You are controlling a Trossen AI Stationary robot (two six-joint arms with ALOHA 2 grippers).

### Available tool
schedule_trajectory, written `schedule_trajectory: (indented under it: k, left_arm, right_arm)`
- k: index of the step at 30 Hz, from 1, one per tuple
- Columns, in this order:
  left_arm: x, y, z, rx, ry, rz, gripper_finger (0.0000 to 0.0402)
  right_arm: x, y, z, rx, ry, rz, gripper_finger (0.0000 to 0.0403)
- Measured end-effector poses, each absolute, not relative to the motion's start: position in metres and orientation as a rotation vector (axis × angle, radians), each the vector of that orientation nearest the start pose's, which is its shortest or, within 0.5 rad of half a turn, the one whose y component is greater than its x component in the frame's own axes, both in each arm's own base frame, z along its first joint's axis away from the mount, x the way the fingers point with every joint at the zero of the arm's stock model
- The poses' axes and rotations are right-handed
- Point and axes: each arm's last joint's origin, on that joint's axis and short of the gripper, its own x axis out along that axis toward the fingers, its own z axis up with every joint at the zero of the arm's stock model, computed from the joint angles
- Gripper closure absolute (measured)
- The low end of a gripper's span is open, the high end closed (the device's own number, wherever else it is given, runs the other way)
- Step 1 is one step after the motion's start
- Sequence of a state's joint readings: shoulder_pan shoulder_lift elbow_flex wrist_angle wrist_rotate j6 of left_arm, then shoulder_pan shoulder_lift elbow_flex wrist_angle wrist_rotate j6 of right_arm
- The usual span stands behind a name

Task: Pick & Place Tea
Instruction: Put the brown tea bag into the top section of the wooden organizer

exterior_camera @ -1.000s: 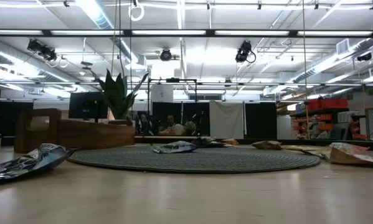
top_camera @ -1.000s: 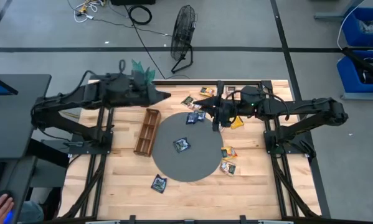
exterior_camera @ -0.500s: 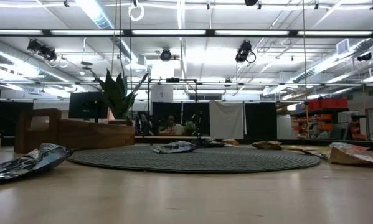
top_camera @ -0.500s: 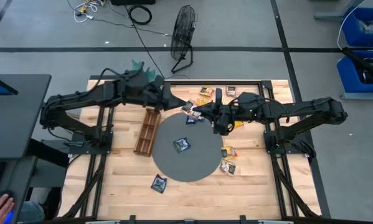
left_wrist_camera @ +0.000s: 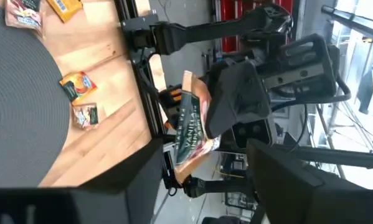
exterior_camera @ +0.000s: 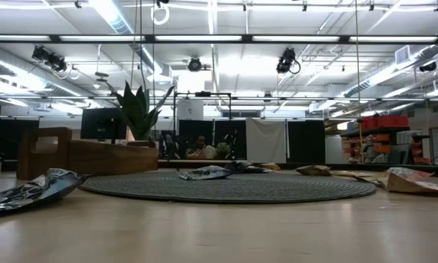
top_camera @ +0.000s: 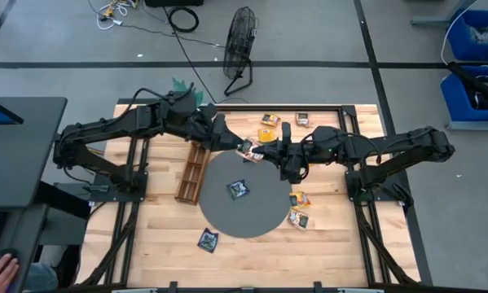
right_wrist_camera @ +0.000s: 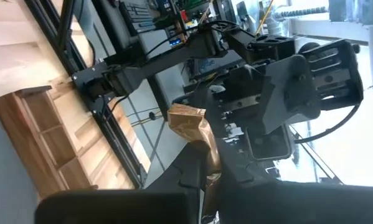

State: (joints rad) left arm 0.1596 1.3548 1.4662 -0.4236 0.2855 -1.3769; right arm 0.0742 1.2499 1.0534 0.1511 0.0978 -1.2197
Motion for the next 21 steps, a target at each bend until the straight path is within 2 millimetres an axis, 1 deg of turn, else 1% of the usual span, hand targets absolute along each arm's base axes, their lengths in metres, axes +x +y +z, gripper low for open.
schedule_trajectory:
  k: [2, 5, 10, 15, 21]
  left_arm:
    - [0.289, 0.038, 0.418, -1.432, 0.345, 0.108, 0.0145]
    - [0.296, 0.039, 0.413, -1.434, 0.359, 0.119, 0.0142]
    - [0.309, 0.041, 0.405, -1.418, 0.369, 0.102, 0.0162]
    - [0.311, 0.041, 0.409, -1.410, 0.349, 0.055, 0.0211]
    - [0.311, 0.041, 0.410, -1.385, 0.335, 0.041, 0.0294]
  right_arm:
    - [0.285, 0.018, 0.362, -1.222, 0.039, -0.004, 0.0387]
    - [0.285, 0.018, 0.364, -1.221, 0.024, -0.013, 0.0387]
    - [0.285, 0.018, 0.364, -1.220, 0.025, -0.013, 0.0383]
    - [0.285, 0.018, 0.362, -1.216, 0.042, -0.001, 0.0387]
    - [0.285, 0.018, 0.362, -1.216, 0.043, -0.001, 0.0385]
